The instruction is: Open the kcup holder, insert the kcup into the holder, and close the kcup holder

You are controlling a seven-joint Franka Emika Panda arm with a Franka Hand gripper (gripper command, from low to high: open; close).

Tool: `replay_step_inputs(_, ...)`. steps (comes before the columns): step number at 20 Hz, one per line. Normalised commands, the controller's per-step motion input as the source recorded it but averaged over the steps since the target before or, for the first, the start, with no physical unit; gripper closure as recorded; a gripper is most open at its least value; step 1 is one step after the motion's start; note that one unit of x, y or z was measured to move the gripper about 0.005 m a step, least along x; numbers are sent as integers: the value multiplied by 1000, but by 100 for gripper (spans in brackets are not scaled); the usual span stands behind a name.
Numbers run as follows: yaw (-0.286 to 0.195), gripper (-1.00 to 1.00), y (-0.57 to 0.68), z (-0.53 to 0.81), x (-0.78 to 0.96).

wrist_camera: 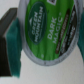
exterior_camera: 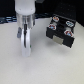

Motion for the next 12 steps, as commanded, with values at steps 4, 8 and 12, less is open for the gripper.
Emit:
replay_step_inputs(4,3,100,382,822,93)
replay_step_inputs(8,8,100,504,850,108)
replay_step_inputs(12,17,100,609,724,62)
